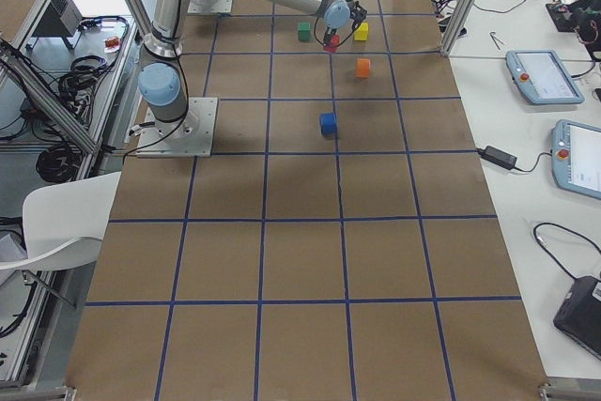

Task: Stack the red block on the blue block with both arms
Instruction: 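Close the right gripper on the red cube and lift it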

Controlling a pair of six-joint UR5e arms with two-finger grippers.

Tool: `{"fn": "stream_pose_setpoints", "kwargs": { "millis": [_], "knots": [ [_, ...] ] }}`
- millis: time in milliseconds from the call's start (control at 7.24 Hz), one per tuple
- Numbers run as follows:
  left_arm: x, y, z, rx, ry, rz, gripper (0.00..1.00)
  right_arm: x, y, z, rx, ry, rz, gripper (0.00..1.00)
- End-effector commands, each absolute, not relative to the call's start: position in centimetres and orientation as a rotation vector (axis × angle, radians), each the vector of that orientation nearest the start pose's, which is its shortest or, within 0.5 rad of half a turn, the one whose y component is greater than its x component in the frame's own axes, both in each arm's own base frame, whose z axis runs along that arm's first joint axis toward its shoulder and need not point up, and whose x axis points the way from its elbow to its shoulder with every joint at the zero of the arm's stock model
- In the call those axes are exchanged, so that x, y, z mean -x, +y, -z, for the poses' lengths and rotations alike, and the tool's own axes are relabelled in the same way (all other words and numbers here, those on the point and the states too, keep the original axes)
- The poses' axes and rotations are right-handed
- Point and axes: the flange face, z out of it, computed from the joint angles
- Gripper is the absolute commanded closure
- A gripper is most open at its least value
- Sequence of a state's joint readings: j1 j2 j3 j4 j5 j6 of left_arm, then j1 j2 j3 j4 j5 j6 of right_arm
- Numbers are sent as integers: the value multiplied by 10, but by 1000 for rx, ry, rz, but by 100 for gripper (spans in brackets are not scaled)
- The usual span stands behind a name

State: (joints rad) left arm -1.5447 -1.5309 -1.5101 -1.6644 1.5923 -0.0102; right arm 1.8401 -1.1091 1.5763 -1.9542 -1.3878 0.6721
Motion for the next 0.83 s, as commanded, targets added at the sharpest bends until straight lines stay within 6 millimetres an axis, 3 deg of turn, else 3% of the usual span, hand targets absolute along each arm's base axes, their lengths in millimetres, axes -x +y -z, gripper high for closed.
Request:
{"fn": "stream_pose_setpoints", "kwargs": {
  "millis": [0, 138, 276, 415, 691],
  "knots": [
    [119, -477, -527, 58, 3120, 9, 0, -270, -566, -306, -516, 2990, -212, 100],
    [119, -477, -527, 58, 3121, 9, 0, -241, -558, -334, -444, 3015, -216, 100],
    [119, -477, -527, 58, 3121, 9, 0, -214, -556, -346, -367, 3073, -206, 100],
    [119, -477, -527, 60, 3121, 7, 0, -190, -556, -349, -265, 3088, -252, 100],
    [119, -479, -526, 60, 3121, 14, 0, -125, -561, -352, -156, 3112, -324, 100]
  ]
}}
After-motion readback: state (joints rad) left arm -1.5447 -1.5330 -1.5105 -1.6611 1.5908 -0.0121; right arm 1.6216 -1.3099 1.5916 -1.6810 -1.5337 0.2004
